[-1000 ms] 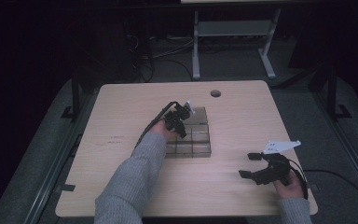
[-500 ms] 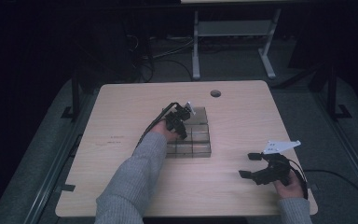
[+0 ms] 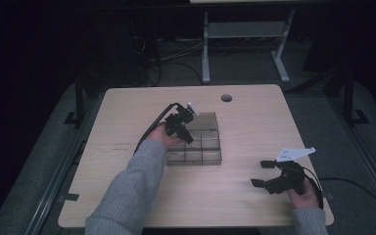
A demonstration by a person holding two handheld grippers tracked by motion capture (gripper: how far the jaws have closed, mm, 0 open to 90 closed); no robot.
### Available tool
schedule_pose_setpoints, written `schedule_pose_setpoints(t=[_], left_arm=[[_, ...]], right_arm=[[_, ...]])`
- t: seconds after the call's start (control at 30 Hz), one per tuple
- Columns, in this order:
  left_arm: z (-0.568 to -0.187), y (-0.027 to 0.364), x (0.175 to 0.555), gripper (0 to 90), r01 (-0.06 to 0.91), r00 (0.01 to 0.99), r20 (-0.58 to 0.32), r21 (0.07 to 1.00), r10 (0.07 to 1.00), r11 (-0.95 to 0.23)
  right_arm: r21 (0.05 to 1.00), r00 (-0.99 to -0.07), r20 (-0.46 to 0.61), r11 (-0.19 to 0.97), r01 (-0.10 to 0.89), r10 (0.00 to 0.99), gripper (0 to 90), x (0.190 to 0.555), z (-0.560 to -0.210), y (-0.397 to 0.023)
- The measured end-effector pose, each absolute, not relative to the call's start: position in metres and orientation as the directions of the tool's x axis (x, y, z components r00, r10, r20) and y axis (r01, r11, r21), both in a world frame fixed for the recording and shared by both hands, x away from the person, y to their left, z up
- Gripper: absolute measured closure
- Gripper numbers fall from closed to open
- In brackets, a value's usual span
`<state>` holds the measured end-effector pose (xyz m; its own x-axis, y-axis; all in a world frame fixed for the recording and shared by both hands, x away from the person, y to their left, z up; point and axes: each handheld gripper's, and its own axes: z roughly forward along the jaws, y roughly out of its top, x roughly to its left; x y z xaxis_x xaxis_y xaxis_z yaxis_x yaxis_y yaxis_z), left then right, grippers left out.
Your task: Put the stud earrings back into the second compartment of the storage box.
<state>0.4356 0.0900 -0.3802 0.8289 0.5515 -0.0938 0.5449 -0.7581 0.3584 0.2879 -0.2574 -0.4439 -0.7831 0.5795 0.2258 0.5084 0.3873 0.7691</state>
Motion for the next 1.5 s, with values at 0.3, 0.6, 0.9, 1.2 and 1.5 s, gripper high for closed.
schedule_pose_setpoints(t=[0.3, 0.6, 0.9, 1.2, 1.5], left_arm=[[-0.363, 0.13, 0.404, 65.3, 0.547, 0.818, -0.073, 0.405, 0.571, -0.732], [-0.361, 0.174, 0.382, 63.5, 0.574, 0.792, -0.069, 0.421, 0.607, -0.702], [-0.366, 0.199, 0.368, 62.8, 0.595, 0.775, -0.065, 0.414, 0.629, -0.689], [-0.377, 0.215, 0.357, 59.8, 0.623, 0.753, -0.082, 0.409, 0.653, -0.667], [-0.391, 0.227, 0.348, 60.0, 0.637, 0.748, -0.089, 0.373, 0.658, -0.675]], right_arm=[[0.764, -0.781, 0.22, 0.394, 0.511, 0.585, 14.0, 0.288, -0.444, -0.256], [0.758, -0.774, 0.221, 0.395, 0.519, 0.593, 14.0, 0.288, -0.445, -0.256], [0.755, -0.773, 0.217, 0.4, 0.52, 0.596, 14.0, 0.287, -0.445, -0.255], [0.756, -0.77, 0.218, 0.396, 0.522, 0.6, 14.1, 0.287, -0.445, -0.256], [0.753, -0.769, 0.218, 0.397, 0.524, 0.601, 14.0, 0.287, -0.446, -0.256]])
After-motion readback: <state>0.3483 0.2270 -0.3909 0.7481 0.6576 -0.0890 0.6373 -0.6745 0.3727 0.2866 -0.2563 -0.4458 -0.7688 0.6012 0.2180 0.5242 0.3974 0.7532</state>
